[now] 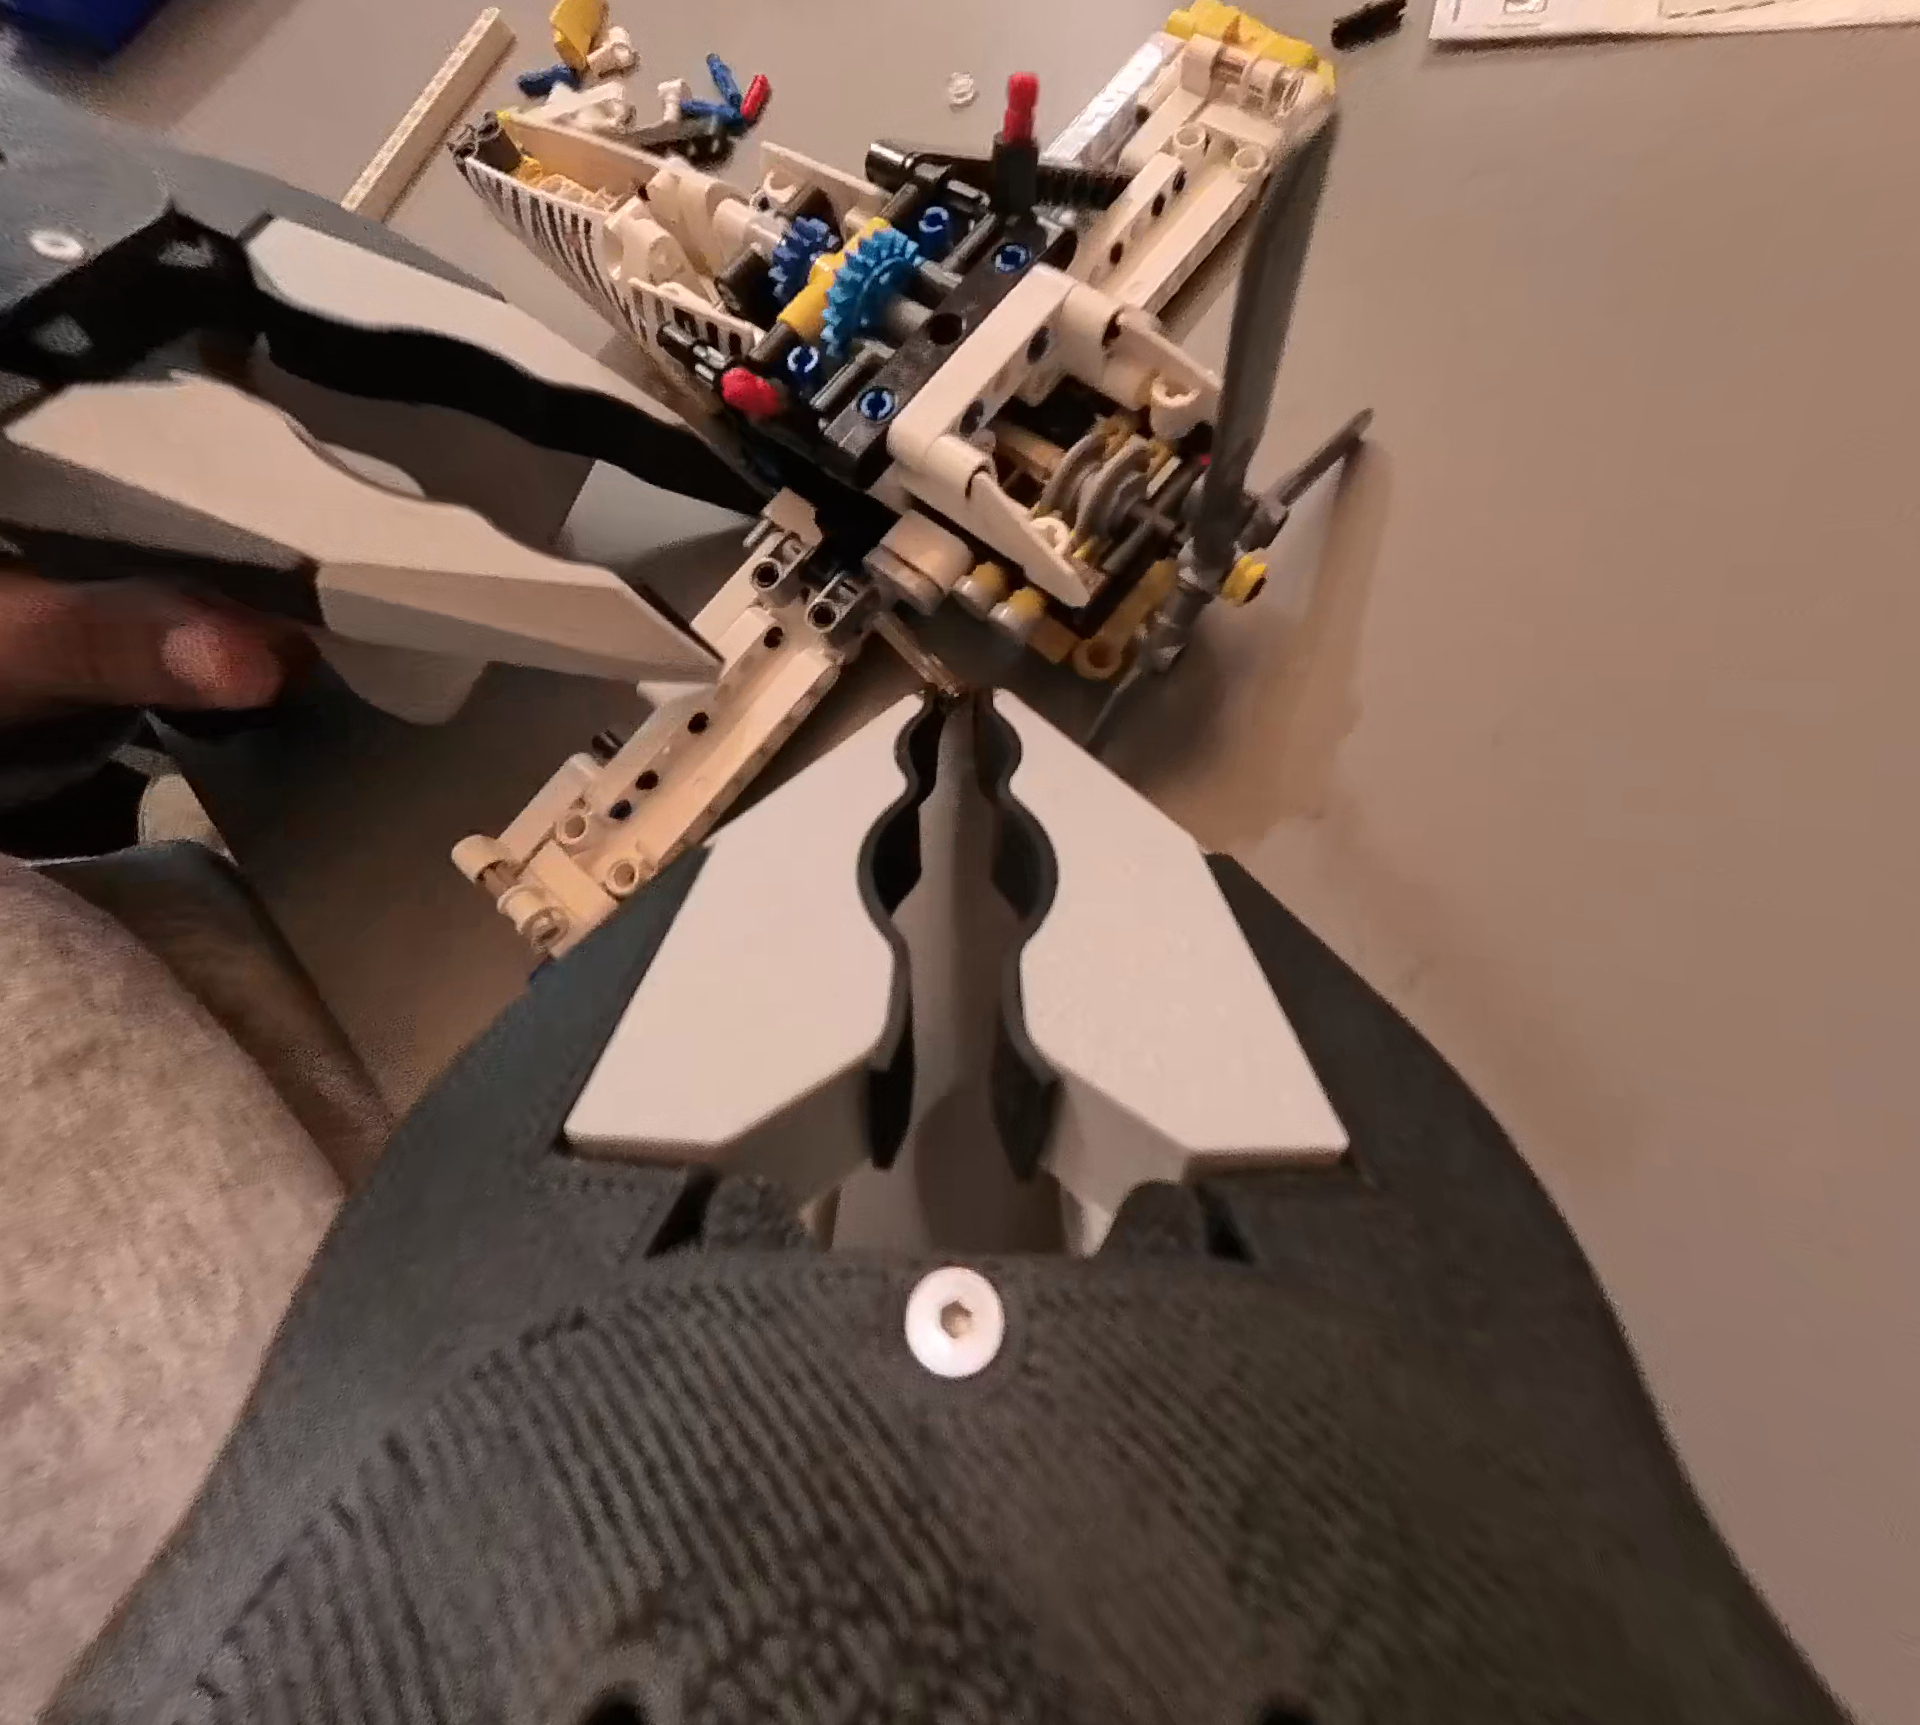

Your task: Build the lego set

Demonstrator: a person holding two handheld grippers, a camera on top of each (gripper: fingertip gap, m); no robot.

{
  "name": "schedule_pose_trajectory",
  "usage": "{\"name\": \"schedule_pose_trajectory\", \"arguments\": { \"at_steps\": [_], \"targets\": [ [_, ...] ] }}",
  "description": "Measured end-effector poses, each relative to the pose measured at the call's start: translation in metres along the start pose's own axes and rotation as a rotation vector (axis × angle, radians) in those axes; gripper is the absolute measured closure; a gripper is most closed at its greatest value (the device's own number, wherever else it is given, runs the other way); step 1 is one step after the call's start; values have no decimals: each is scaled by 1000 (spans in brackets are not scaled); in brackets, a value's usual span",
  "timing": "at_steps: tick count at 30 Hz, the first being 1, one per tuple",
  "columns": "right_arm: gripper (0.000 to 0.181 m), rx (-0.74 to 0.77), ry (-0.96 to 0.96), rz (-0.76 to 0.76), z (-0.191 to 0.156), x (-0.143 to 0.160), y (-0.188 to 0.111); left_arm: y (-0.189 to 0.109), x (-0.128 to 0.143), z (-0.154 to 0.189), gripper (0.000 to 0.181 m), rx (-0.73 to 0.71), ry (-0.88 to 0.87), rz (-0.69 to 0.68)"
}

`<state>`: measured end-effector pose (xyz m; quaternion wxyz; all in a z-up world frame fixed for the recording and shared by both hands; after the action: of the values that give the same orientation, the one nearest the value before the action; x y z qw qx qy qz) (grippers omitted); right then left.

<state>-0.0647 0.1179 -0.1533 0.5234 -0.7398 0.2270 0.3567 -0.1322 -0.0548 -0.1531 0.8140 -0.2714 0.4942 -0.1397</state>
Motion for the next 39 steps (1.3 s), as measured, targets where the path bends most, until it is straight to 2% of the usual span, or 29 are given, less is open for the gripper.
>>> {"name": "schedule_pose_trajectory", "arguments": {
  "at_steps": [13, 22, 39],
  "targets": [
    [177, -40, -18, -31, 1, -6, 10, 4, -1, -3, 146, 18, -28, -31],
    [177, -39, -115, -33, 1, -8, 12, 5, -1, -7, 149, 67, -70, -26],
    [177, -18, -164, -61, 0, -13, 19, 6, -4, -8, 148, 62, -28, -41]
  ]
}}
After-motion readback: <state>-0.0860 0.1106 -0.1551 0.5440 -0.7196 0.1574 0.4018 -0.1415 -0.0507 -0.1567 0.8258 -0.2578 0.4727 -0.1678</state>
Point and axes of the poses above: each gripper's, where its closed fingertips meet, y out along the fingers, x out of its underside, z = x × y across the jaws, the point moved 10 cm from there along -y, back along the fingers, and after that the axes turned 4 degrees about x, right-handed, at the moved point
